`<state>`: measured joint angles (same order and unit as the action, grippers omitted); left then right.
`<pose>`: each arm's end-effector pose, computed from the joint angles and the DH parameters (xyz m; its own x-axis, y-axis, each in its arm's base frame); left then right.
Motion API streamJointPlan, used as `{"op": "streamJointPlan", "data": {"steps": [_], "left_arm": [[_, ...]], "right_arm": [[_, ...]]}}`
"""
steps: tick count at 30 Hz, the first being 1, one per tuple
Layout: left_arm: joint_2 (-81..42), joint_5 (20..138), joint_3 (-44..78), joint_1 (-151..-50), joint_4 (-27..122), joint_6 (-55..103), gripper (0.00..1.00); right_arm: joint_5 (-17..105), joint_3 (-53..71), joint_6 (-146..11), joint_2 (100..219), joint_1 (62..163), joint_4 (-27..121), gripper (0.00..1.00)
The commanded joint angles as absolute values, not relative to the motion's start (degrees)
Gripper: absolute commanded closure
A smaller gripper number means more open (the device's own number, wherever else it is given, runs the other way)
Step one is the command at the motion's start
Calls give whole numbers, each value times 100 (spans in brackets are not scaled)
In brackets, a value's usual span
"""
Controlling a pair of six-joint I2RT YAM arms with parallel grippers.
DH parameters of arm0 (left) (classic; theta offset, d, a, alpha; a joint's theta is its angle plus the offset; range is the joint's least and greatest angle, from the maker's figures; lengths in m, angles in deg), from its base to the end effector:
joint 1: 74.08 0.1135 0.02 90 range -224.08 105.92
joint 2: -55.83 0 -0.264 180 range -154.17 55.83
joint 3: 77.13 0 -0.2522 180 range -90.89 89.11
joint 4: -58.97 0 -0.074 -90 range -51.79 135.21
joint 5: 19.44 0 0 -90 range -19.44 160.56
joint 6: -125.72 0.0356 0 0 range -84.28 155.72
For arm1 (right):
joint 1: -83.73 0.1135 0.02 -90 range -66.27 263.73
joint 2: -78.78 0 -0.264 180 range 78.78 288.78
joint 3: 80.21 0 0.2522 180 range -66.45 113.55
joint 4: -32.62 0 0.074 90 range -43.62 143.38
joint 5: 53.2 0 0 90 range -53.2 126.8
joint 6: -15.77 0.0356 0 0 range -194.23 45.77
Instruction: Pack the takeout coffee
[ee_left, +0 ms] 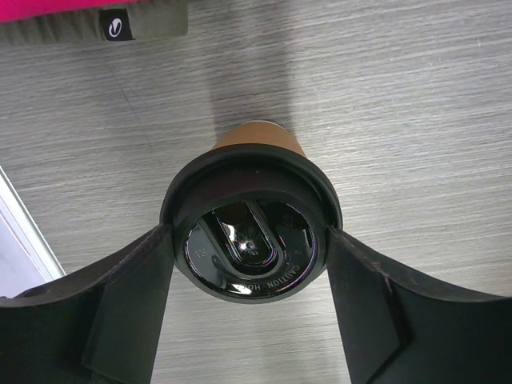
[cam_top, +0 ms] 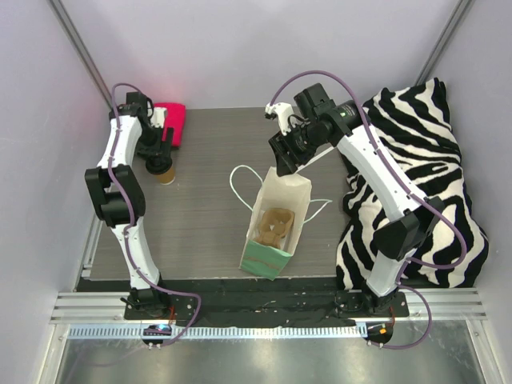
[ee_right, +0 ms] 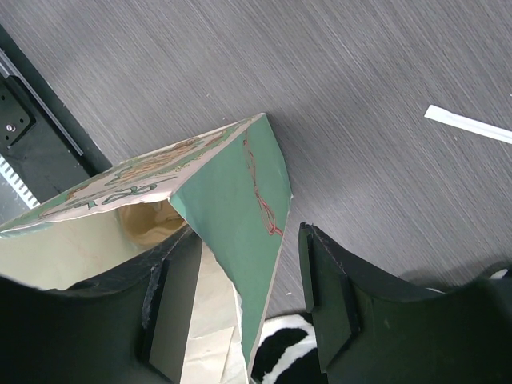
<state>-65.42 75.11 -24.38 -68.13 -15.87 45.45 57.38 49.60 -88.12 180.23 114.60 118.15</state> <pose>0.4452 0.0436 0.2635 -0.9269 0.0728 -0.3683 0.0830 0.9965 -0.0119 0.2962 0.1916 0.4019 -0.5456 -0.5880 -0.5972 -0.7982 0.5816 0.1566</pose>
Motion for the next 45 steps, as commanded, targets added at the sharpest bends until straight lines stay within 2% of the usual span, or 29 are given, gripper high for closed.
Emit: {"op": "streamJointPlan", "data": {"steps": [1, 9, 20, 24, 31, 34, 36, 39, 45], "left_arm": [[-6563, 7487, -2462, -6890, -1359, 4644, 25], [-6458, 7434, -2340, -6978, -1359, 4688, 35], [-6422, 7284, -1663, -7030, -1139, 4802, 34], [-6475, 7354, -1566, -7030, -1130, 4820, 30], [-6660, 7442, -1513, -7030, -1156, 4767, 31], [-6651, 7442, -1452, -7030, -1156, 4776, 35], [-6599, 7477, -1460, -7022, -1174, 4767, 42], [-6318, 7583, -1557, -7039, -1209, 4723, 48], [-5685, 7907, -2373, -7083, -1753, 4732, 59]], "right_arm": [[5754, 5229, -8891, 18047, 11431, 11819, 41], [5789, 5299, -8935, 18100, 11396, 11828, 41], [5816, 5308, -8978, 18109, 11352, 11880, 41], [5825, 5308, -8987, 18109, 11344, 11907, 40], [5834, 5317, -8987, 18082, 11326, 11924, 37], [5834, 5317, -8996, 18065, 11308, 11925, 34], [5834, 5325, -9014, 18056, 11300, 11924, 32], [5842, 5361, -9022, 18030, 11282, 11916, 31], [5904, 5361, -9057, 17968, 11203, 11898, 25]]}}
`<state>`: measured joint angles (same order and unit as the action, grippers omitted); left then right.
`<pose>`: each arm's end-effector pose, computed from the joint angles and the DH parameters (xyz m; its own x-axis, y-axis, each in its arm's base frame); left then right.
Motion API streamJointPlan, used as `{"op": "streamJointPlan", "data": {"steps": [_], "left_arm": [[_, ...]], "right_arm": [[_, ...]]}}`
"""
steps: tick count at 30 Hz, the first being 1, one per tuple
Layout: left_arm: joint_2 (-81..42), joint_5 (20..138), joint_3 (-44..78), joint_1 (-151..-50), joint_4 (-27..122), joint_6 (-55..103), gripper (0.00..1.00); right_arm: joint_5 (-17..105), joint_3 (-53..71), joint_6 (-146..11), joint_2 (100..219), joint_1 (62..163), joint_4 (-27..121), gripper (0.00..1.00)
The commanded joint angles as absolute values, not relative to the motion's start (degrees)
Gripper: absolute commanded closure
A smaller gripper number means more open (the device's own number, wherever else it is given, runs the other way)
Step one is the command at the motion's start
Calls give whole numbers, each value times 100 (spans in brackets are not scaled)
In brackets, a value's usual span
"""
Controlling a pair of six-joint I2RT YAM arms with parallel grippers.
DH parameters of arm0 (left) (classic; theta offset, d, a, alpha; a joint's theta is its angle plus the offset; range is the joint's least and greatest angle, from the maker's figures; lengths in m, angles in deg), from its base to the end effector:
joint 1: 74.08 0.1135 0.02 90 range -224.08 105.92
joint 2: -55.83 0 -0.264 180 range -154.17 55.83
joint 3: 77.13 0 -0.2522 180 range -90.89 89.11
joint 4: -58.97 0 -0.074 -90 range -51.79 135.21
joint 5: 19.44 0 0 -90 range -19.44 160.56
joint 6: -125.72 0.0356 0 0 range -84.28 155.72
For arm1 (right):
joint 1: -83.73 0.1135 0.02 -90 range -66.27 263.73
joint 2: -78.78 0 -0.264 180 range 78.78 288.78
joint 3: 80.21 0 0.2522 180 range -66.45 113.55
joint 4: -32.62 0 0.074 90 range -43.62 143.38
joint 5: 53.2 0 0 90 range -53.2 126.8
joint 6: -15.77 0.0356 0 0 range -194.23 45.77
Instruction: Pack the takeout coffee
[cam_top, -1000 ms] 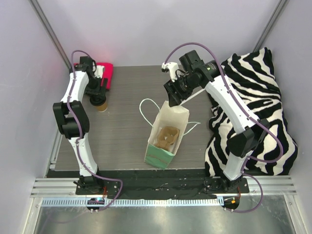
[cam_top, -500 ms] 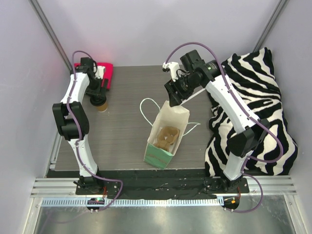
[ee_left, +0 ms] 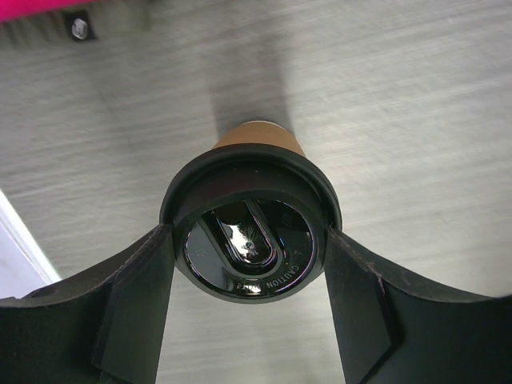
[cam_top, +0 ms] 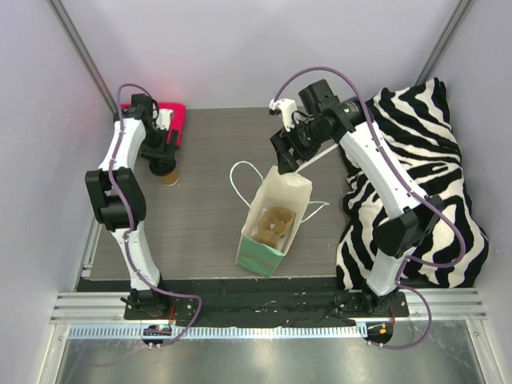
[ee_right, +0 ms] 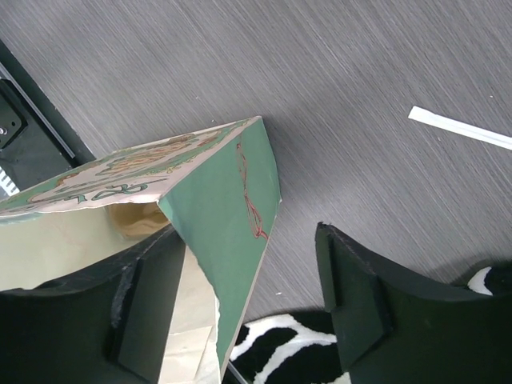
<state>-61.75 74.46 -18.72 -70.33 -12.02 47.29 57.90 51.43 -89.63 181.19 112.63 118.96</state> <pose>0.4359 0.0261 0.2643 -0.9075 0.1410 -0.3957 0.1463 0.9891 0.0171 0.3046 0.1828 0.4045 -0.5436 -0.5831 -0.6038 -0.7949 0.5886 0.1472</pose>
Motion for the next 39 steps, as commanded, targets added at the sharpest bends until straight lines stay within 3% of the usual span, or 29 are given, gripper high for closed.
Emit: {"op": "streamJointPlan", "data": {"steps": [1, 6, 10, 15, 25, 34, 39], "left_arm": [[-5623, 7960, -2653, -7135, -1919, 4723, 60], [-5272, 8277, -3778, -7355, -2465, 4697, 63], [-5061, 8488, -5019, -8154, -2879, 4758, 63], [-4149, 8523, -4828, -9155, -2249, 4680, 62], [-3496, 9376, -4976, -10430, -2114, 4546, 61], [-3601, 9438, -4862, -11872, -3028, 5144, 65], [-3689, 9253, -4494, -12364, -3125, 5250, 65]], "right_arm": [[5913, 5361, -9058, 17959, 11194, 11898, 24], [5965, 5405, -9031, 17951, 11115, 11889, 15], [6114, 5422, -8970, 17951, 10984, 11933, 15], [6360, 5378, -8917, 17880, 10913, 11942, 15], [6642, 5141, -9005, 17669, 10887, 12153, 19], [6994, 4729, -8891, 17573, 10904, 12039, 44], [7072, 4482, -8654, 17459, 10922, 11828, 68]]}}
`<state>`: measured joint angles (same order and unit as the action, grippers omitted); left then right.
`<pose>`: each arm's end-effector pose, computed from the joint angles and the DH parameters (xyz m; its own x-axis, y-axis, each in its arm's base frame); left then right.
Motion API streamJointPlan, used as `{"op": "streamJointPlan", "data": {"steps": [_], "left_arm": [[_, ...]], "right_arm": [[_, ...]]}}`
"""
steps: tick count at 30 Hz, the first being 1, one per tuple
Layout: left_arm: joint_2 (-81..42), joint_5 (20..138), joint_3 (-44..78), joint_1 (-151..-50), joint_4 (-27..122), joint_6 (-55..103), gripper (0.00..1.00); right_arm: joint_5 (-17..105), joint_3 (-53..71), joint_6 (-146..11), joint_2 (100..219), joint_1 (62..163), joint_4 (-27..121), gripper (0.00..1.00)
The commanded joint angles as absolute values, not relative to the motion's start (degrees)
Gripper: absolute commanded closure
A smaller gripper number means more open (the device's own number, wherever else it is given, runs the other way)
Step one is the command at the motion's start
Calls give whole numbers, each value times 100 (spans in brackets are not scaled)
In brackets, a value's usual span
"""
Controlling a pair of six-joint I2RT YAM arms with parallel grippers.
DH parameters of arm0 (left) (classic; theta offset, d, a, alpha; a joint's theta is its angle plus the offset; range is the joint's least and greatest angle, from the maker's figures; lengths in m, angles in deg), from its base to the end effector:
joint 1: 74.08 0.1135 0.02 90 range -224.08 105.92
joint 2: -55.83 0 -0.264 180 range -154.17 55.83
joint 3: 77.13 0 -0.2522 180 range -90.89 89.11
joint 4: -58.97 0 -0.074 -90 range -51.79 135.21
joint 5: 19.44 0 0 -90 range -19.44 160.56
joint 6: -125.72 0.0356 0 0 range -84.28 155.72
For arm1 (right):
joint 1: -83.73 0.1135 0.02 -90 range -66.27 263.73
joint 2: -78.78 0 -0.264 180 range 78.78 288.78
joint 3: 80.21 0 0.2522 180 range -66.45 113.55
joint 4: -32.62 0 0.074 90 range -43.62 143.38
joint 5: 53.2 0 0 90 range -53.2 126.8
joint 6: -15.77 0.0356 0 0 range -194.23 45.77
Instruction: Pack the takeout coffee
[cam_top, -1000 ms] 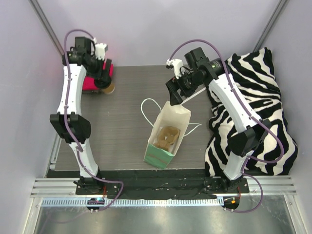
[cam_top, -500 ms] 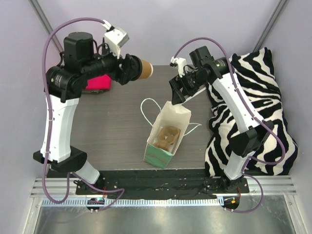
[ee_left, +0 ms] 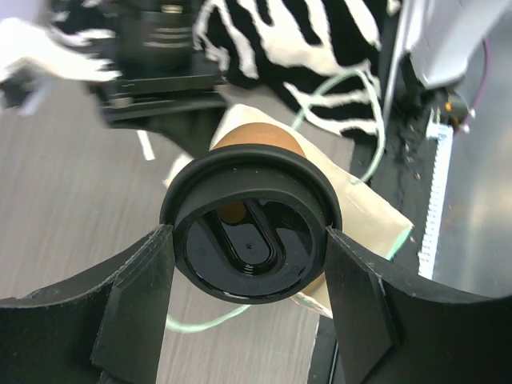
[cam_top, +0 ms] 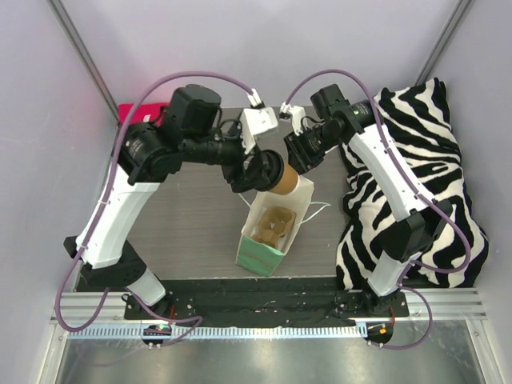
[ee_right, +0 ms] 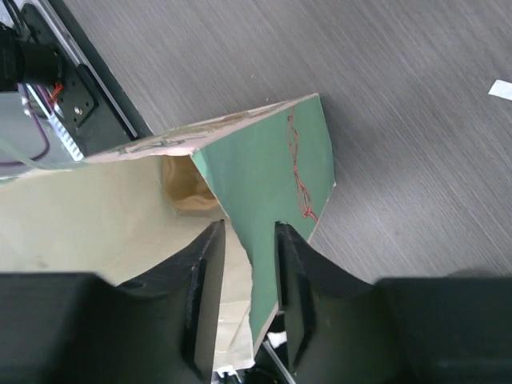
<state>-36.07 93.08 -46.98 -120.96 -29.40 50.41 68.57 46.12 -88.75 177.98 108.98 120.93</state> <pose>0.1642 -0.1953 0.5370 -0.1065 0.4565 -0.8833 0.9584 0.2838 0.0311 0.2967 0.1607 0.3978 -0.6186 -0.5274 -0.5823 -0.7720 0.5459 0.3257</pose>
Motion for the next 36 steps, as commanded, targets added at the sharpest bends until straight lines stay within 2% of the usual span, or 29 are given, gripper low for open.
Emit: {"op": "streamJointPlan", "data": {"steps": [1, 3, 4, 15, 18, 22, 23, 24, 28, 30, 36], "left_arm": [[-3715, 9105, -4440, -12426, -3160, 5355, 65], [-3794, 8999, -4248, -12532, -3195, 5505, 67], [-3812, 8841, -4159, -12541, -3152, 5557, 67], [-4076, 7759, -2973, -12892, -2317, 5725, 68], [-4067, 7820, -2630, -12937, -2194, 5882, 69], [-3900, 7996, -2199, -12981, -2027, 6103, 69], [-3848, 8005, -2120, -12981, -1992, 6138, 69], [-3830, 8048, -2102, -12981, -2000, 6208, 69], [-3786, 8128, -2006, -12981, -1991, 6445, 69], [-3786, 8163, -1988, -12981, -1983, 6515, 70], [-3786, 8207, -1953, -12972, -2009, 6621, 70]], "right_arm": [[7081, 4438, -8610, 17450, 10913, 11793, 76], [7143, 4447, -8504, 17450, 10913, 11749, 87], [7152, 4481, -8460, 17458, 10922, 11731, 99], [7679, 3964, -7819, 17169, 10922, 11705, 96], [7916, 3876, -7660, 17125, 10913, 11792, 90], [7829, 4024, -7949, 17107, 10773, 12038, 71], [7707, 4112, -8046, 17150, 10729, 12065, 64], [7653, 4356, -8116, 17212, 10685, 12109, 52], [7547, 5236, -8643, 17756, 10596, 12380, 28], [7609, 5701, -9013, 18046, 10596, 12469, 22], [7933, 6186, -9943, 18425, 10614, 12575, 15]]}}
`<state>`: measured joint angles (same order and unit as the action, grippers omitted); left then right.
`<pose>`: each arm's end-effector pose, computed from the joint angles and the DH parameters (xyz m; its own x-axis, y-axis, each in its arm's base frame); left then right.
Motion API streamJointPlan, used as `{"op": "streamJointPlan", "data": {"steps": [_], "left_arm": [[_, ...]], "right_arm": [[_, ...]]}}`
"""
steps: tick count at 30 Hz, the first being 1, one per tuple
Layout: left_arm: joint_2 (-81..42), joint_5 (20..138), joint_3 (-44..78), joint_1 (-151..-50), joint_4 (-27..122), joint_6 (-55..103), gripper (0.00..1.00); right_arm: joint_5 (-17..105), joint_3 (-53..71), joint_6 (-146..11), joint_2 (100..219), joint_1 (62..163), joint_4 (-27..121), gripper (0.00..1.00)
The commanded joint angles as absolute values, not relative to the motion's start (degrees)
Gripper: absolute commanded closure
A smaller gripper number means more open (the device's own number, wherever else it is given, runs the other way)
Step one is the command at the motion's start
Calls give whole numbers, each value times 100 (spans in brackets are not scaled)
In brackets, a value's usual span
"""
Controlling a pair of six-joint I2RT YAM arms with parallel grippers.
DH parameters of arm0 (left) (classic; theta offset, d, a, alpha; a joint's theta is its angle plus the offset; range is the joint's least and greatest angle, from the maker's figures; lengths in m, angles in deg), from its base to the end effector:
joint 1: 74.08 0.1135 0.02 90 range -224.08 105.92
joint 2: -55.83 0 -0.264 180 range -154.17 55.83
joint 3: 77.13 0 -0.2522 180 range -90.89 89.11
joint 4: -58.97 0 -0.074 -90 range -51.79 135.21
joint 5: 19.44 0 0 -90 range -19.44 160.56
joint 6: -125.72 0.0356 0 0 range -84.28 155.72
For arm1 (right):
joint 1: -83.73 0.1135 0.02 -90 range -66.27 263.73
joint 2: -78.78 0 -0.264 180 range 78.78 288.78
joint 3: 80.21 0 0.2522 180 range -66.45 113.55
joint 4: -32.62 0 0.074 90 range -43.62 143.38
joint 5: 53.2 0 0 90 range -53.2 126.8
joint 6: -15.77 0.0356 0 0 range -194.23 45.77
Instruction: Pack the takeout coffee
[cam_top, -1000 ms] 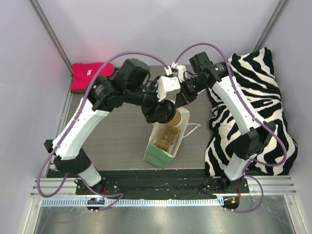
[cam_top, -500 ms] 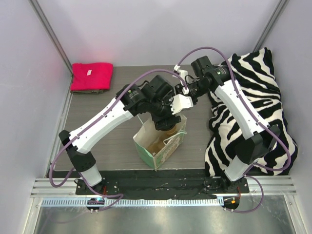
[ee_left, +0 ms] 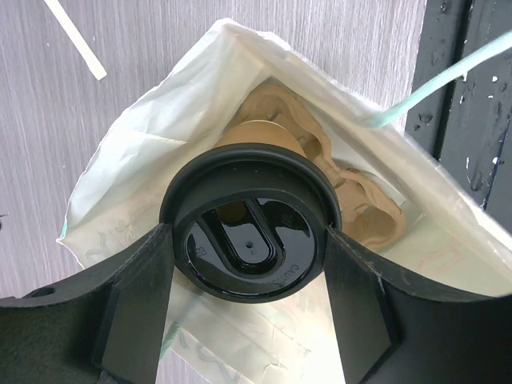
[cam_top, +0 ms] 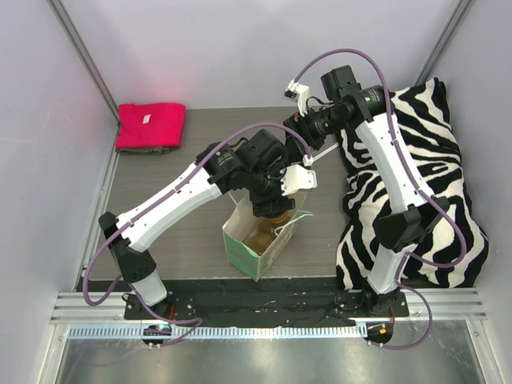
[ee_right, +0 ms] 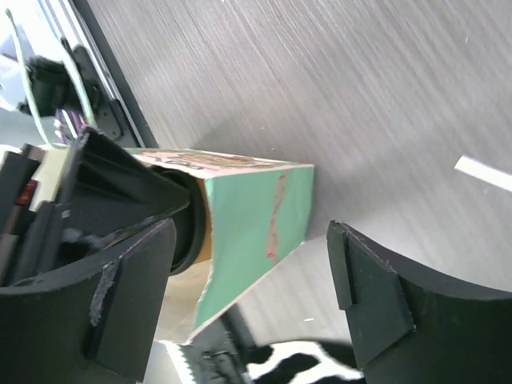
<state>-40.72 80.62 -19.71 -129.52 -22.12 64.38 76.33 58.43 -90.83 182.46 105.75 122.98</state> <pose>0.1873 -0.2829 0.3971 0.0081 0.8208 -0.5712 0.9844 0.0940 0.1490 0.3130 0.1510 0.4310 -0.5529 -0.4613 -0.6939 -0.8162 0.4672 0.3398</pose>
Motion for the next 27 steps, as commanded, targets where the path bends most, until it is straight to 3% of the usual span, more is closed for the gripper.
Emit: {"op": "streamJointPlan", "data": {"steps": [1, 11, 21, 22, 24, 27], "left_arm": [[-3786, 8207, -1944, -12972, -2018, 6621, 70], [-3672, 8260, -1777, -12972, -2079, 6586, 70], [-3452, 8260, -1487, -12972, -2202, 6534, 71], [-3435, 8260, -1469, -12972, -2211, 6534, 71], [-3391, 8260, -1391, -12972, -2228, 6534, 71], [-3294, 8225, -1276, -12972, -2264, 6516, 71]], "right_arm": [[8073, 6230, -10093, 18460, 10649, 12644, 15], [8461, 6266, -10929, 18724, 10948, 12865, 21], [8295, 5757, -11176, 18557, 11124, 12970, 69], [8260, 5730, -11167, 18540, 11124, 12979, 75], [8085, 5668, -11019, 18487, 11124, 12953, 98], [7690, 5554, -10485, 18330, 11106, 12787, 99]]}}
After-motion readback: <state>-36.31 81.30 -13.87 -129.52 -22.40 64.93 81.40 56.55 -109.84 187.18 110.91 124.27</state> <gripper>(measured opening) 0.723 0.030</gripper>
